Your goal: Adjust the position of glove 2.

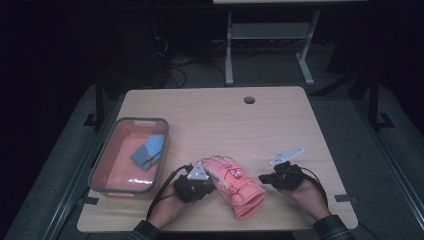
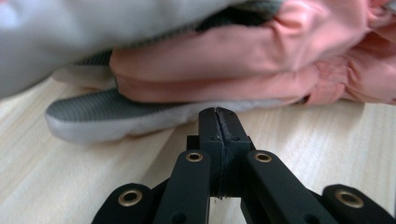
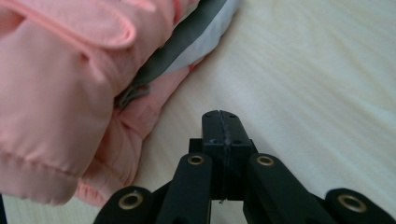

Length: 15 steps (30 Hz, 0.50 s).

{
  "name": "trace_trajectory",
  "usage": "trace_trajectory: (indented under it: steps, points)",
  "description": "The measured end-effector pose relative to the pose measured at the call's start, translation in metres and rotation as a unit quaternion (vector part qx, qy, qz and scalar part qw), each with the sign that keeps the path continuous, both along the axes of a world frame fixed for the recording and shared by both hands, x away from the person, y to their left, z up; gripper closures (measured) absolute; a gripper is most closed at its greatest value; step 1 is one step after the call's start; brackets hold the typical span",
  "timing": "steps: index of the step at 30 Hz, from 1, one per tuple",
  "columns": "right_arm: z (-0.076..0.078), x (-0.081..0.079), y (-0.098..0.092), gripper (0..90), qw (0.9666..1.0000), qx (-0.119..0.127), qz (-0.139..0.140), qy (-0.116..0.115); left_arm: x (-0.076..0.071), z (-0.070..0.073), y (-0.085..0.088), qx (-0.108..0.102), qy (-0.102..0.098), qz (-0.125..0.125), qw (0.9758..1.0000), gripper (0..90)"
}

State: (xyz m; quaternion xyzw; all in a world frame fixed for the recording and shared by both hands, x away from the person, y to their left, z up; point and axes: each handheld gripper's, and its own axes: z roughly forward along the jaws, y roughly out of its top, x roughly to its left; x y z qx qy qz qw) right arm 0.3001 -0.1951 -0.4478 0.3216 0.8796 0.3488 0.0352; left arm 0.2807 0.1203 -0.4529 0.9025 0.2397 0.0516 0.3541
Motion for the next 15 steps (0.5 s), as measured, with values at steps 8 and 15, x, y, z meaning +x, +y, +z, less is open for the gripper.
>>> trace_trajectory:
  steps: [8,15]
  points:
    - [-0.008,-0.003,0.01,89.8,0.9993,-0.002,0.035,0.011,0.019,0.0,-0.007,0.005,-0.008,0.014,0.9999,88.7]
    - [-0.011,-0.007,0.02,89.8,0.9982,0.005,0.059,0.014,0.033,0.001,-0.014,0.002,-0.007,0.019,0.9998,89.1]
